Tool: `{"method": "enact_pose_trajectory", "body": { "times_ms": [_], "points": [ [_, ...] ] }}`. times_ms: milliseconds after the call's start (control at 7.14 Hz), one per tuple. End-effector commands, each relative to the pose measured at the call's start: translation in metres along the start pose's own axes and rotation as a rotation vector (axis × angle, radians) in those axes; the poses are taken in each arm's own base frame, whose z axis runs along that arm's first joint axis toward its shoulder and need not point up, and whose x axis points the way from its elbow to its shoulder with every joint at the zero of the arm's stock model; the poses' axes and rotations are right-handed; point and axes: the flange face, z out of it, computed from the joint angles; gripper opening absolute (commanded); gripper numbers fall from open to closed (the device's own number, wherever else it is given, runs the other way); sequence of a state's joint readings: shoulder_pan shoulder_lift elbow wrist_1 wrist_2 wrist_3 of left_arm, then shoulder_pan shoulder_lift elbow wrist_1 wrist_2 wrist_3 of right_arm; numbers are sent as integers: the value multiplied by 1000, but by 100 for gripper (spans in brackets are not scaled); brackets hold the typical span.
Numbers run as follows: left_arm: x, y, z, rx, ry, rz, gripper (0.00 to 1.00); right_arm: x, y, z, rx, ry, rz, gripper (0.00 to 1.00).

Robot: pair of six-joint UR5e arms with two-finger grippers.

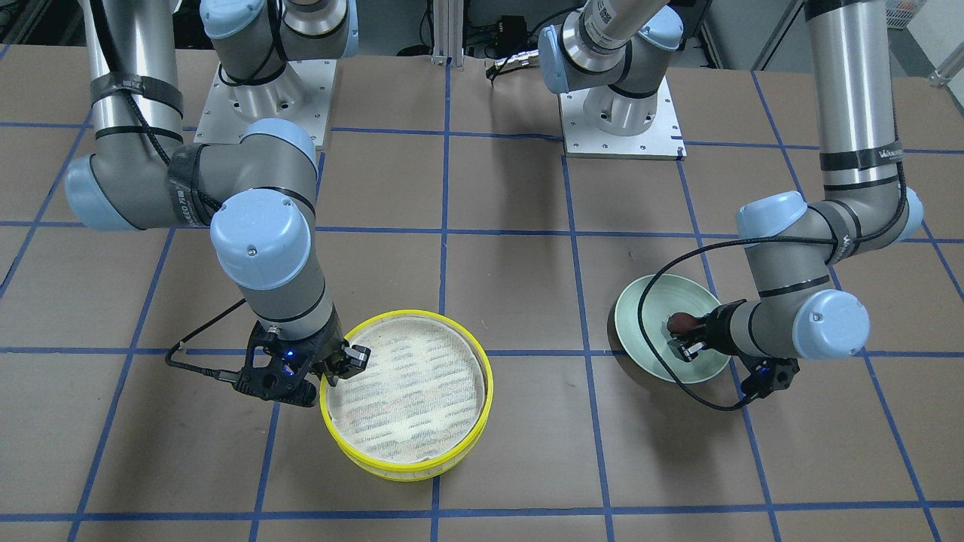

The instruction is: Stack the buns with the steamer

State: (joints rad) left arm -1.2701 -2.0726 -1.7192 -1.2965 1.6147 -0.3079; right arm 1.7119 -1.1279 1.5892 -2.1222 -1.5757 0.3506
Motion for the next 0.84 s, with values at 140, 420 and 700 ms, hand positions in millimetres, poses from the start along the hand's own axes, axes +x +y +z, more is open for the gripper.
{"method": "enact_pose_trajectory", "body": {
  "times_ms": [140, 420, 700],
  "points": [
    [2, 3, -33, 84, 35, 8, 0, 1, 1, 4, -11, 9, 2, 0],
    [9, 9, -69, 147, 55, 7, 0, 3, 7, 12, -28, 16, -1, 0],
    [26, 32, -125, 211, 62, 39, 0, 4, 8, 14, -31, 21, -6, 0]
  ]
}}
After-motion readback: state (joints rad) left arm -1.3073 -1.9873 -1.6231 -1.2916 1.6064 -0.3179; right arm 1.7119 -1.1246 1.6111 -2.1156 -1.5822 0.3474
